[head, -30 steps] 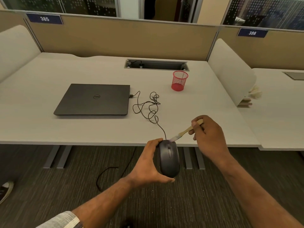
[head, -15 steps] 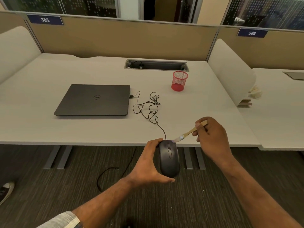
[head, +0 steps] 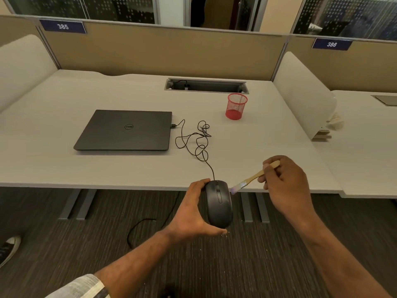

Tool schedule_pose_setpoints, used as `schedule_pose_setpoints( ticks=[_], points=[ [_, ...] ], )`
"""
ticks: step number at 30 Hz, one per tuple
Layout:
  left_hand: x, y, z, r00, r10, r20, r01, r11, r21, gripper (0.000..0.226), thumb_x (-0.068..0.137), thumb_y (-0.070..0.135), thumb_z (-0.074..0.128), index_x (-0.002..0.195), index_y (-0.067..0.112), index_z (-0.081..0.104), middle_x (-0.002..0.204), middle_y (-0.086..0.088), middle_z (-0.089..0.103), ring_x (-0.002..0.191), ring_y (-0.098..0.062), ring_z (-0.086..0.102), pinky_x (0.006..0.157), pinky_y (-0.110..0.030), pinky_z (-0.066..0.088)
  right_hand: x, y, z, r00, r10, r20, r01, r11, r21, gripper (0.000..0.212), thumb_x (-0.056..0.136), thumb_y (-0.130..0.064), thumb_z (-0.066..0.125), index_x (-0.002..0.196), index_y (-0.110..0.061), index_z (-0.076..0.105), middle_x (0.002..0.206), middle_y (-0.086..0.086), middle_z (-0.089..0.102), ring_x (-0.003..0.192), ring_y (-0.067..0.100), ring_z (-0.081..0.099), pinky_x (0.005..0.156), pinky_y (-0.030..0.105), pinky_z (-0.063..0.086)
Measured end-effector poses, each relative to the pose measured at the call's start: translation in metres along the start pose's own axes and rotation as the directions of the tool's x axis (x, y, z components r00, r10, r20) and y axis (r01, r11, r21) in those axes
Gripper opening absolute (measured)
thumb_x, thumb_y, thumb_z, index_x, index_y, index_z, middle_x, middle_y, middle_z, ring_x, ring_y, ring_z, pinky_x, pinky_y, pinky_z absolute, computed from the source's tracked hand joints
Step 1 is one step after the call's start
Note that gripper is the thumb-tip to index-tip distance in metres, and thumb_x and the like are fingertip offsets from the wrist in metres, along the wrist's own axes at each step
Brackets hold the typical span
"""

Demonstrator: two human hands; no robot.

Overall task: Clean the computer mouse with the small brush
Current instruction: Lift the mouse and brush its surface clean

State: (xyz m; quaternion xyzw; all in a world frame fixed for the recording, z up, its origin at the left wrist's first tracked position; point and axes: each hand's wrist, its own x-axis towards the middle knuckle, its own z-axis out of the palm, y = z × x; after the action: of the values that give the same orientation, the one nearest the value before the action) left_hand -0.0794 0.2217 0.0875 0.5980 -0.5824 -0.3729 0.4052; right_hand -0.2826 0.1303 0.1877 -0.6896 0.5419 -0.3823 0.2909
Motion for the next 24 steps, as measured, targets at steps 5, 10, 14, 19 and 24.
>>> schedule_pose_setpoints(
  ticks=[5,10,14,19,24],
  points=[
    [0.001,0.001,0.001,1.0,-0.001,0.011,0.001,1.0,0.015,0.115,0.05,0.041,0.095,0.142,0.039,0.026,0.14,0.022,0.034,0.131,0.006,0.037,0.101,-0.001,0.033,-0.01,-0.017,0.004,0.99,-0.124,0.068,0.119,0.99,0.081,0.009,0.098,-0.02,0.051,0.097,-0.026,0.059,0.081,-0.005,0.067,0.075,0.003,0.065,0.061,0.018,0.053],
    [0.004,0.001,0.001,1.0,-0.018,0.005,0.018,1.0,0.006,0.115,0.051,0.037,0.096,0.141,0.041,0.026,0.137,0.027,0.033,0.128,0.009,0.038,0.097,-0.002,0.038,-0.037,-0.026,0.012,0.894,-0.341,0.29,0.362,0.932,-0.018,0.009,0.097,-0.019,0.054,0.104,-0.023,0.057,0.071,-0.019,0.054,0.069,-0.008,0.058,0.053,0.008,0.043],
    [0.005,0.0,0.0,1.0,-0.002,0.003,0.002,1.0,0.026,0.116,0.05,0.037,0.096,0.143,0.037,0.026,0.138,0.023,0.034,0.13,0.005,0.038,0.107,-0.016,0.04,-0.05,-0.03,0.012,0.835,-0.368,0.409,0.435,0.897,-0.08,0.013,0.096,-0.021,0.055,0.105,-0.03,0.055,0.069,-0.026,0.048,0.076,-0.014,0.053,0.062,0.002,0.04],
    [0.007,-0.003,0.0,1.0,0.015,-0.016,-0.014,0.999,0.039,0.116,0.05,0.04,0.096,0.143,0.037,0.027,0.139,0.019,0.035,0.129,0.007,0.037,0.103,-0.005,0.036,-0.041,-0.039,0.001,0.856,-0.397,0.331,0.444,0.892,-0.08,0.012,0.096,-0.02,0.055,0.106,-0.025,0.058,0.073,-0.023,0.052,0.068,-0.009,0.054,0.056,0.008,0.039],
    [0.01,-0.005,0.0,0.999,0.026,-0.035,-0.024,0.999,0.049,0.116,0.05,0.04,0.096,0.142,0.038,0.027,0.139,0.017,0.036,0.129,0.009,0.036,0.1,0.0,0.032,-0.046,-0.045,-0.001,0.836,-0.418,0.355,0.514,0.822,-0.244,0.019,0.095,-0.03,0.047,0.104,-0.021,0.061,0.077,-0.009,0.061,0.067,0.006,0.053,0.059,0.021,0.042]
  ],
)
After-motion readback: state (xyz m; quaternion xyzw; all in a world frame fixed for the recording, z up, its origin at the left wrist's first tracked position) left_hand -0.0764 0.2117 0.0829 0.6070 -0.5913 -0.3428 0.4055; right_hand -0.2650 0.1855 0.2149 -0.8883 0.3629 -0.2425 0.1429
